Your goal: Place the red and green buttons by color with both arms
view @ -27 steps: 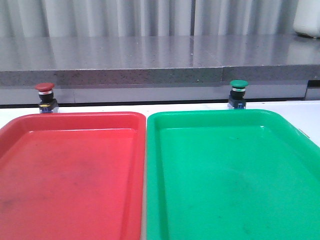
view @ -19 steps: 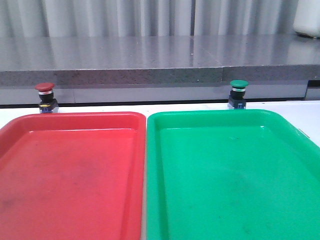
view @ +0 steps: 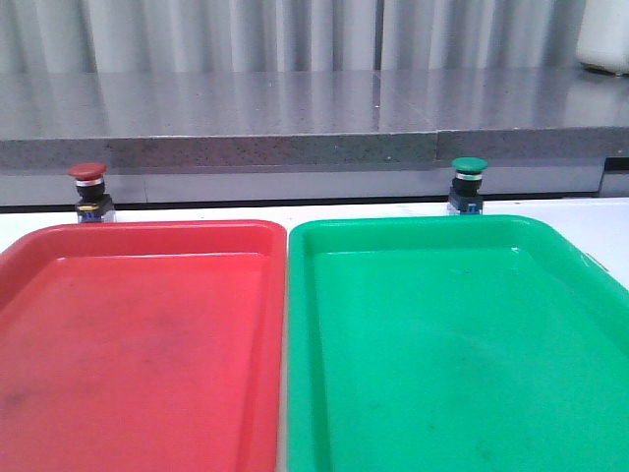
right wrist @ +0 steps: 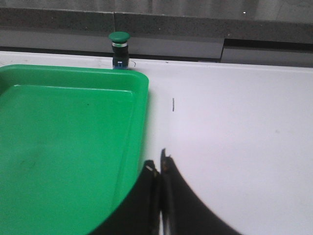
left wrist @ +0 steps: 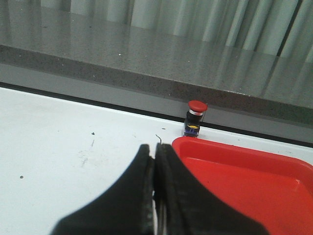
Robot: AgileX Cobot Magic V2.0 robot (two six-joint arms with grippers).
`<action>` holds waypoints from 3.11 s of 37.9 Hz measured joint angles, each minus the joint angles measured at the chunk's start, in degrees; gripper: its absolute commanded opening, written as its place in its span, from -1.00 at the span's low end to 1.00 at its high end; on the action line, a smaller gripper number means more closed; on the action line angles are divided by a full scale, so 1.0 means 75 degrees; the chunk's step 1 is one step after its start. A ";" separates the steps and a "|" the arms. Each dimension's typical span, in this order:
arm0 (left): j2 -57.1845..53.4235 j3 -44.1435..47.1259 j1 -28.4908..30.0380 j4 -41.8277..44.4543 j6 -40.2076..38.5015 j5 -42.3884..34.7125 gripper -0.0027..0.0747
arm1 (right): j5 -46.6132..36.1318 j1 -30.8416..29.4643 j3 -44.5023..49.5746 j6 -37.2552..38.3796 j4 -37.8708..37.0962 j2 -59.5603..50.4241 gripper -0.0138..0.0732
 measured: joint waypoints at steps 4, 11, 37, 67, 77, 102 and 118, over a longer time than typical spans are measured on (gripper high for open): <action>0.0000 0.0000 0.0000 0.0000 0.0000 0.0000 -0.98 | 0.0000 0.0000 0.0000 0.0000 0.0000 0.0000 -0.96; 0.0000 0.0000 0.0000 0.0000 0.0000 0.0000 -0.98 | -0.0327 0.0000 0.0000 0.0000 0.0000 0.0000 -0.96; 0.1089 -0.1768 0.0000 0.1262 0.0029 -0.0667 -0.98 | 0.0410 0.0000 -0.2933 0.0000 0.0000 0.1342 -0.94; 0.3101 -0.2643 0.0000 0.1653 0.0047 -0.0381 0.85 | 0.0736 0.0000 -0.3961 0.0000 0.0000 0.3673 0.68; 0.3101 -0.2643 0.0000 0.1653 0.0047 -0.0381 0.67 | 0.0819 0.0000 -0.3961 0.0000 0.0000 0.3673 0.68; 0.7383 -0.4997 -0.1256 0.1412 0.0047 0.0051 0.53 | 0.0834 0.0000 -0.3961 0.0000 0.0000 0.3673 0.68; 1.2179 -0.9418 -0.1437 0.1005 0.0047 0.2848 0.53 | 0.0834 0.0000 -0.3961 0.0000 0.0000 0.3673 0.68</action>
